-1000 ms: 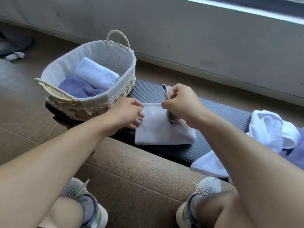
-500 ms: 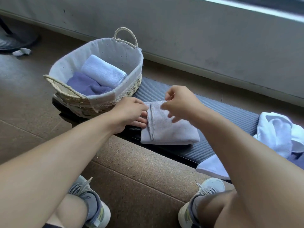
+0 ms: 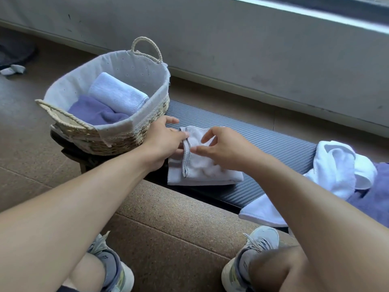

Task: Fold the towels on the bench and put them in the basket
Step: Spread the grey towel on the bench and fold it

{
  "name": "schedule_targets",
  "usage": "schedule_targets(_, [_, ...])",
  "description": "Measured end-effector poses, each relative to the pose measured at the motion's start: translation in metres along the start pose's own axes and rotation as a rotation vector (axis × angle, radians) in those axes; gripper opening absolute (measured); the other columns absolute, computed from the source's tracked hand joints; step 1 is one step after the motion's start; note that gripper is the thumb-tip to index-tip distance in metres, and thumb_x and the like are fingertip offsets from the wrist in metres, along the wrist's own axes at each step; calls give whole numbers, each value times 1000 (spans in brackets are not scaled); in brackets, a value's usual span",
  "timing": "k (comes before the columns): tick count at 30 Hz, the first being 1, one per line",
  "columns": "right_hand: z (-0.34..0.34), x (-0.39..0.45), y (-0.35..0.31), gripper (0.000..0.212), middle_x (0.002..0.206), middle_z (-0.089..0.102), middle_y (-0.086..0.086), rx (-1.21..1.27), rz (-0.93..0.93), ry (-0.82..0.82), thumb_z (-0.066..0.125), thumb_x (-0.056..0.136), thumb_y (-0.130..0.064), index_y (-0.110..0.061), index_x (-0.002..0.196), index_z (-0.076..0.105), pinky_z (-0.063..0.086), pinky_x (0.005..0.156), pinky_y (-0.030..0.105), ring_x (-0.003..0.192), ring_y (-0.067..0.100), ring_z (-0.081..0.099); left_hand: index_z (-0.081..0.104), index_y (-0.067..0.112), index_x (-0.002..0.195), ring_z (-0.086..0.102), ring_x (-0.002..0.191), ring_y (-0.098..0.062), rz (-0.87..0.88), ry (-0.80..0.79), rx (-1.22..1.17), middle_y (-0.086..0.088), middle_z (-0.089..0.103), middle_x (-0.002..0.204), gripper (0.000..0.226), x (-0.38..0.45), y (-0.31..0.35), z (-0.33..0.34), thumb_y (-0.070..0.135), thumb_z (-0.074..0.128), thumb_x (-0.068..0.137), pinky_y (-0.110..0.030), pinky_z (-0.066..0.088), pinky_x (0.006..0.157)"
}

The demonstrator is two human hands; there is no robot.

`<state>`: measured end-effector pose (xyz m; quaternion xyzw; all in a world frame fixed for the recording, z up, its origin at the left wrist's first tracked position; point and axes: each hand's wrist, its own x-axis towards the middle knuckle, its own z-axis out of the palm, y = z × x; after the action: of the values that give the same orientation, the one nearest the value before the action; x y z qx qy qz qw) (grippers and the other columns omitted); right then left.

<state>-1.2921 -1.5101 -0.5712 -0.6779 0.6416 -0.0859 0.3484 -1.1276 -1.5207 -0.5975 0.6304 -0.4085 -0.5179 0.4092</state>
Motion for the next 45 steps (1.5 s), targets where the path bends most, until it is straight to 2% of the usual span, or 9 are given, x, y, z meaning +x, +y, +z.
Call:
schedule_targets(4, [-7,-4,1,60,95,73,2,237,60,1,75,77,-64,-19,112,59,62,56,35,80,17,73,52,10,130,71,61,-18,-15,-157,-214,-11,71,98,27,-10,19,13,9,55,103,-30,58,53])
schedule_targets(9, [-34,-4,18,15,76,67,1,579,123,137,73,91,-20,-12,99,65,47,44,23,51,6,61,52,13,131,74,96,-35,-6,-281,-383,-17,71,117,27,-12,29,28,8,40,108,-43,62,84])
schedule_targets(15, [-94,-18,77,8,86,73,9,741,246,281,71,87,-6,-13,88,72,57,66,32,69,18,69,24,32,159,12,155,-11,344,-359,889,7,20,167,74,0,-21,36,61,51,96,-37,12,126])
schedule_targets(20, [-92,-17,134,40,84,58,10,213,497,194,80,83,-15,-3,118,64,53,54,30,68,21,55,-6,32,161,-26,151,-10,461,-398,1262,9,-17,168,91,14,-46,27,81,13,87,-40,-14,125])
schedule_targets(23, [-84,-5,137,55,83,56,11,105,465,218,77,83,-21,6,127,58,63,72,44,74,24,56,-11,29,161,-29,150,-12,484,-361,1324,8,-18,168,93,12,-47,25,82,2,85,-42,-16,124])
schedule_targets(30, [-82,5,131,41,69,53,5,23,502,161,79,80,-40,-12,73,51,39,52,28,59,23,49,-12,17,161,-27,151,-12,452,-332,1297,2,-18,168,106,10,-49,22,86,6,82,-38,-15,125])
schedule_targets(36, [-82,5,137,56,52,37,-3,463,446,169,87,75,-23,-24,53,36,24,48,25,48,15,31,-14,13,160,-29,150,-13,421,-337,1268,-3,-22,167,109,11,-47,22,85,16,84,-38,-15,124])
schedule_targets(41, [-80,6,132,27,82,70,9,592,406,196,90,72,-26,-16,86,69,53,75,38,75,22,64,-9,26,161,-28,151,-13,574,-241,1172,1,-21,167,88,1,-37,30,73,23,94,-41,-13,125])
schedule_targets(45, [-84,3,111,19,78,69,6,684,243,234,82,81,-17,-18,81,63,54,64,30,66,17,65,2,36,161,-20,154,-12,784,-269,1118,3,-8,170,74,-9,-26,46,68,19,96,-43,-9,126])
